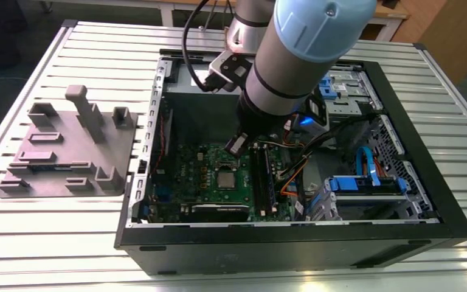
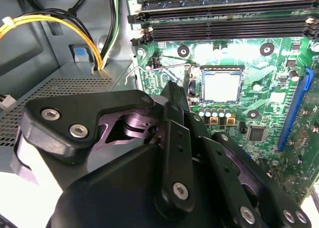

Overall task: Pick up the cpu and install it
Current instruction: 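Close the cpu cover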

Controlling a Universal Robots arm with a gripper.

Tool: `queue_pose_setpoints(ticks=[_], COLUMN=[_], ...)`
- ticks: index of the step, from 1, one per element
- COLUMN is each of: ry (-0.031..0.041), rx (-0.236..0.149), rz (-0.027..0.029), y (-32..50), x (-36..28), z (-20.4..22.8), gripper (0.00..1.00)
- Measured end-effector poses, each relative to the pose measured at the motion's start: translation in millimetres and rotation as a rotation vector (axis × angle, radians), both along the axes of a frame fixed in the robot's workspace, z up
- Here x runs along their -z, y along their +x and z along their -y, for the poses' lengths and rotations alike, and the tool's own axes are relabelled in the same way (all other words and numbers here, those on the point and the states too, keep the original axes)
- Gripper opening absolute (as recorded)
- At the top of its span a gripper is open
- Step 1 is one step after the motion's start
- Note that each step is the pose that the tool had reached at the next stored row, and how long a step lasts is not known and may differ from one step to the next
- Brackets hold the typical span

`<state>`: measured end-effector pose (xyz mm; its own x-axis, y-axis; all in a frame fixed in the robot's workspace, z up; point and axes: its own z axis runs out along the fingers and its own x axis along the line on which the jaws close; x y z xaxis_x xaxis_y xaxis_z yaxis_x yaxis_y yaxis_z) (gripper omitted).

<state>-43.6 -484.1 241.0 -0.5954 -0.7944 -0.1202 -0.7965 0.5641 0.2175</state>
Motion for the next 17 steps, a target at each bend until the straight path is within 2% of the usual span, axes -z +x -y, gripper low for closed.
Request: queue_pose_setpoints(ticks=[17], ry=[-0.0028], rx=[0.0], rz=[0.0], y=[-0.1], x=[0.2], z=[6.9], gripper=[0.11])
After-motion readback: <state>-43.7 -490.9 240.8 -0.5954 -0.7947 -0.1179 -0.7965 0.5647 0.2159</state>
